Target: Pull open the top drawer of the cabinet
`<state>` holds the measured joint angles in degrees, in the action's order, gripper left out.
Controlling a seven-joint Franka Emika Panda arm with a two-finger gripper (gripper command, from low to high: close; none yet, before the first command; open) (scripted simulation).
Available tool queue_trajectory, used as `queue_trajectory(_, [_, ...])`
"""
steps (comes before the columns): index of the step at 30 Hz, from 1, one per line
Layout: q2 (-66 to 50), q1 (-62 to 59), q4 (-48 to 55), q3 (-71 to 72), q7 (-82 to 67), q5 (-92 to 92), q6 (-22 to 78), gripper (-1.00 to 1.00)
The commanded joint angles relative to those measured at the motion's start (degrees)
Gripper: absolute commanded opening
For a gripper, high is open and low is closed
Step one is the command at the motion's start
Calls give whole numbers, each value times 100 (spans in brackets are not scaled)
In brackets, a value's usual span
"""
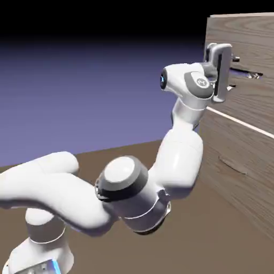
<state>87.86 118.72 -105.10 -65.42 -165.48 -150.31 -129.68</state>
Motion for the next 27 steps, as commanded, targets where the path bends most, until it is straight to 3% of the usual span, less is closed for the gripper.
queue_trajectory(1, [-16,130,208,-31,-38,-22,-80,0])
queue_trajectory(2, [-21,175,282,-42,-52,-30,-108,0])
queue_trajectory(3, [-21,176,282,-42,-52,-30,-108,-100])
queue_trajectory(11, [103,-35,-138,60,-52,-31,96,-100])
queue_trajectory(27, [1083,-1766,-3460,962,-52,531,1663,-100])
